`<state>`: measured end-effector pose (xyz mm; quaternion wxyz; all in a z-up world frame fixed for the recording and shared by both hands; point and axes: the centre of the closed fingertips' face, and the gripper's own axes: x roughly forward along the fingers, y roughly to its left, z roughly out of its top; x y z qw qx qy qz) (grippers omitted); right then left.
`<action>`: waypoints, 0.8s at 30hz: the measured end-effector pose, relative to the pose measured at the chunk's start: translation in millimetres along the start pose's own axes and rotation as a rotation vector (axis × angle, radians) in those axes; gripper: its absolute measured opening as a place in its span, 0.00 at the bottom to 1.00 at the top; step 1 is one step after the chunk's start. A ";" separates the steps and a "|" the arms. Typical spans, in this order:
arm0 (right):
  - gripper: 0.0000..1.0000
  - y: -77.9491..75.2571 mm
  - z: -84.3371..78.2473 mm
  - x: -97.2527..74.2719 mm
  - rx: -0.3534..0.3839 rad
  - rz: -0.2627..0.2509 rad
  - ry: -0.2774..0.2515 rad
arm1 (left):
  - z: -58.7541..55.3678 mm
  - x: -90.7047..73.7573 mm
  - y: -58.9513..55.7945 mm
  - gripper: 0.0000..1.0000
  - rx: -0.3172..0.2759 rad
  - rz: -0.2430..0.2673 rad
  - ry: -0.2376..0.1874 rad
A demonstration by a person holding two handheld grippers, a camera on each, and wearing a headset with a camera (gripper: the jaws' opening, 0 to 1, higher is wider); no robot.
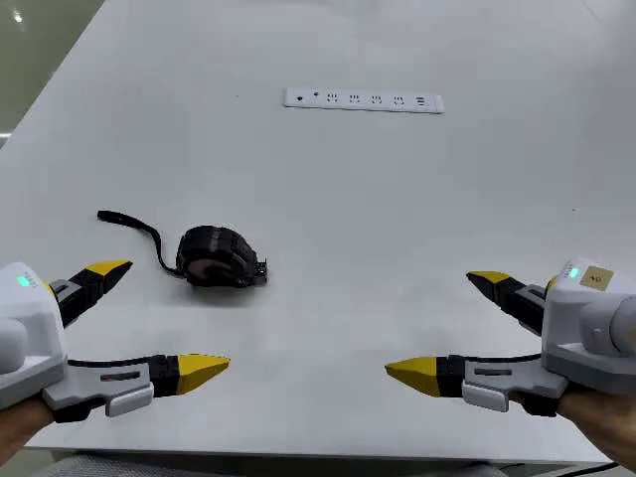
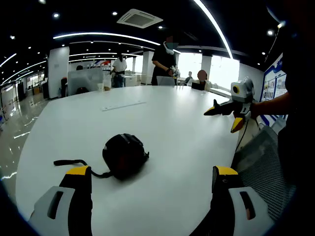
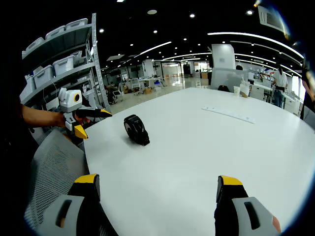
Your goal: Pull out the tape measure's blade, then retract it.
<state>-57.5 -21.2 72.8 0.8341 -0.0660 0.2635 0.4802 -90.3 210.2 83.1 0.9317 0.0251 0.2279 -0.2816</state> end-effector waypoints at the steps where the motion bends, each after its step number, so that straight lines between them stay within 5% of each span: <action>1: 0.99 -1.5 0.7 -0.2 -0.003 -0.009 -0.004 | -0.1 -0.1 -0.2 0.99 -0.001 -0.001 0.001; 24: 0.99 -6.5 2.3 -3.8 -0.023 -0.028 -0.016 | 2.7 -1.2 1.6 0.99 0.010 -0.005 -0.003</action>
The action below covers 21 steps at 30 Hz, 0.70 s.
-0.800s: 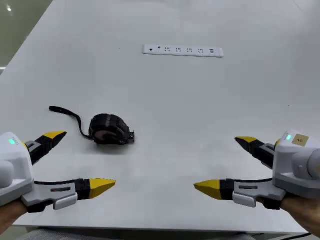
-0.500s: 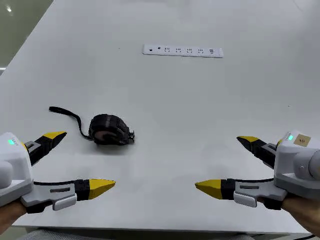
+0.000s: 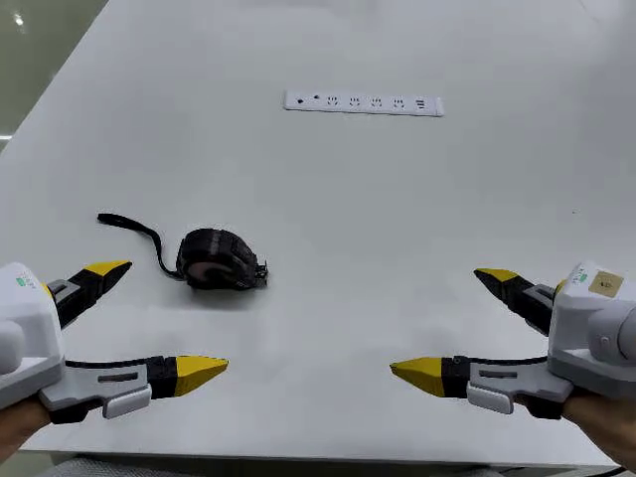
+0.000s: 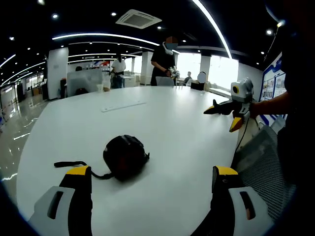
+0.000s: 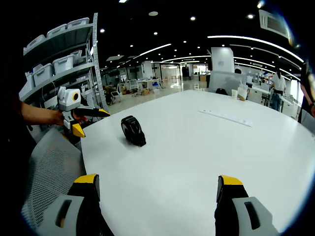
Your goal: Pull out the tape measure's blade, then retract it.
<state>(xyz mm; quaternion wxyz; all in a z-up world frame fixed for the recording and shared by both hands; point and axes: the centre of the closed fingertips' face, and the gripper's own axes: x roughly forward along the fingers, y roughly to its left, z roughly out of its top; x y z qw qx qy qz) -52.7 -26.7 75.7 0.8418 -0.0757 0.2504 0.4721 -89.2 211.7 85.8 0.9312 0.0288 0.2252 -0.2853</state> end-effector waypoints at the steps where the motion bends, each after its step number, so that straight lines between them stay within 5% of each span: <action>1: 0.99 -0.4 0.1 -0.1 -0.007 -0.002 -0.002 | 0.0 0.2 -0.1 0.99 0.001 -0.002 0.000; 21: 0.99 -4.2 3.0 9.7 -0.056 0.031 0.013 | 6.4 11.1 11.9 0.99 0.053 -0.038 0.020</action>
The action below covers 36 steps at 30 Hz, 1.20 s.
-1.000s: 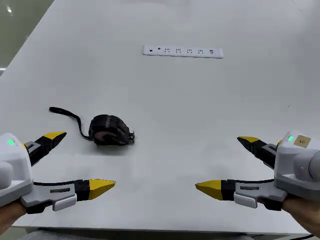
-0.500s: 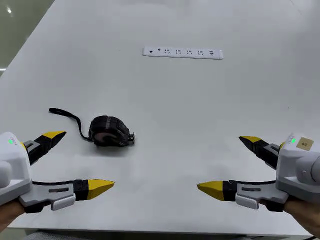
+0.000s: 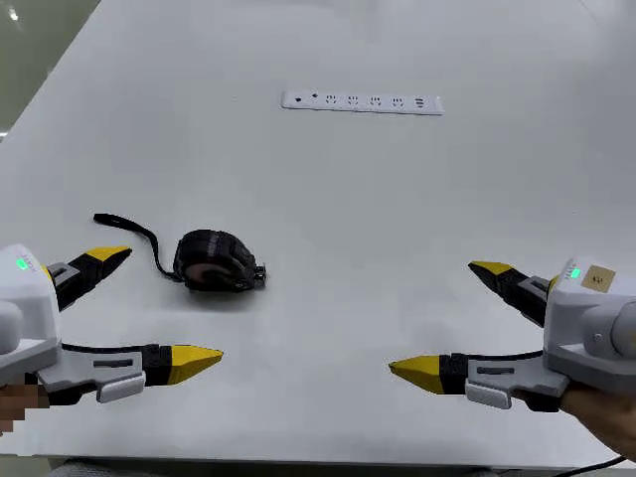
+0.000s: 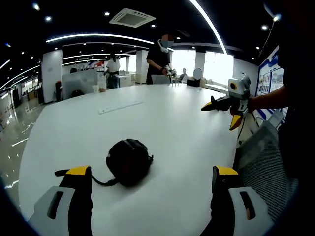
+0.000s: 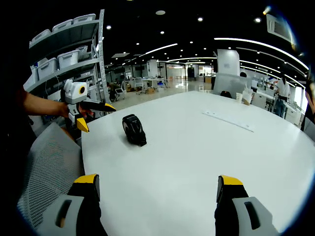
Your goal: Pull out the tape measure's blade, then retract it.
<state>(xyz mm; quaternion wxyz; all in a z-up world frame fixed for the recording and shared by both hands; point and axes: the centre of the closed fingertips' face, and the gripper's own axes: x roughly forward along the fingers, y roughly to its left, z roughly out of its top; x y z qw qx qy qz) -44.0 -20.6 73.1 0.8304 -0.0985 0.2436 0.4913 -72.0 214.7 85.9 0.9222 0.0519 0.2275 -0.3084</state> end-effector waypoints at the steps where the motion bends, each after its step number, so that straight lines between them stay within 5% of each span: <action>1: 0.99 0.1 0.3 0.6 -0.003 0.005 0.000 | 0.2 0.6 0.8 0.99 0.003 -0.002 0.002; 22: 0.93 -7.0 4.2 26.0 -0.103 0.103 0.043 | 2.2 18.4 17.5 0.99 0.103 -0.080 0.075; 36: 0.82 -12.6 4.9 46.3 -0.189 0.165 0.073 | -0.3 28.8 24.1 0.86 0.179 -0.149 0.135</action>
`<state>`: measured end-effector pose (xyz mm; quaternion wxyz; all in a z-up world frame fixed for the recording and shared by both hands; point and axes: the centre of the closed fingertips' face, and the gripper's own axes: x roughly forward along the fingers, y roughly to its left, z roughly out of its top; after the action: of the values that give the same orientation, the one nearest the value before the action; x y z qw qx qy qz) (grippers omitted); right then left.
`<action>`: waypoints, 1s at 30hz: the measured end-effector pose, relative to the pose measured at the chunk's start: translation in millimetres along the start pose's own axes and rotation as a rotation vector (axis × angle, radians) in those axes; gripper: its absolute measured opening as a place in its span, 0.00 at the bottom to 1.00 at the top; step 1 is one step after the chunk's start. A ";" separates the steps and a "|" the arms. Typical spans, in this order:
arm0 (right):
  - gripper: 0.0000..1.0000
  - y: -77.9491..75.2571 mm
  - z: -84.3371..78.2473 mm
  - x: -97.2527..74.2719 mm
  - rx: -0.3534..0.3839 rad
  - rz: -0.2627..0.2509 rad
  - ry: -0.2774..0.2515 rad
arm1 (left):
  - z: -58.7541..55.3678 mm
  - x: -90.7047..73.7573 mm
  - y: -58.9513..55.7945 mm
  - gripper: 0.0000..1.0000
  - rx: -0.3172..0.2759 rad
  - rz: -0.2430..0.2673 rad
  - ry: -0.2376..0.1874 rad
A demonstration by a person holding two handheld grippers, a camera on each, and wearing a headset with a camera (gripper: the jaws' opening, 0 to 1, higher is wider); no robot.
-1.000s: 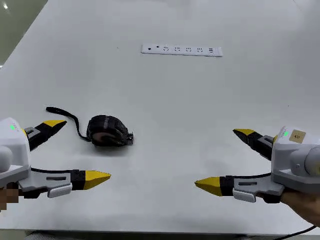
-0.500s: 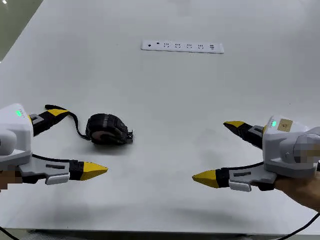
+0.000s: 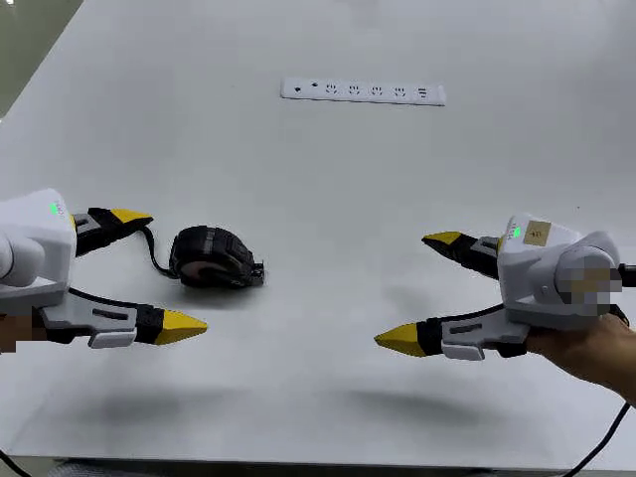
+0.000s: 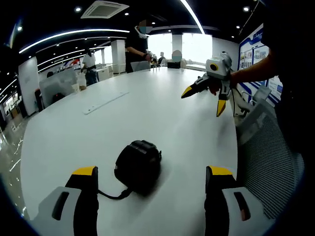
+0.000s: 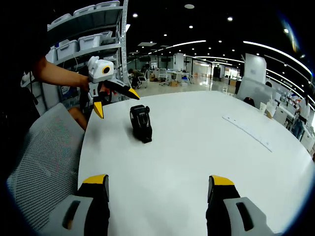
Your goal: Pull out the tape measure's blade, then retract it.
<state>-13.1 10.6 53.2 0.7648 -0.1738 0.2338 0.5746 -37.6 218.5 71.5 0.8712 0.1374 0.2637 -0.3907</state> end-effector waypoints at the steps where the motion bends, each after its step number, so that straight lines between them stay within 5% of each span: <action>1: 0.80 0.1 0.9 1.2 -0.006 0.003 0.001 | 0.0 0.8 0.9 0.86 0.006 -0.002 0.003; 30: 0.61 -1.1 17.9 54.9 -0.166 0.145 0.046 | -15.3 15.6 20.5 0.60 0.153 -0.132 0.146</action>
<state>3.4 63.6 37.4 0.6986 -0.2322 0.2148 0.6418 -18.8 229.2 50.8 0.8090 0.2139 0.3042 -0.4553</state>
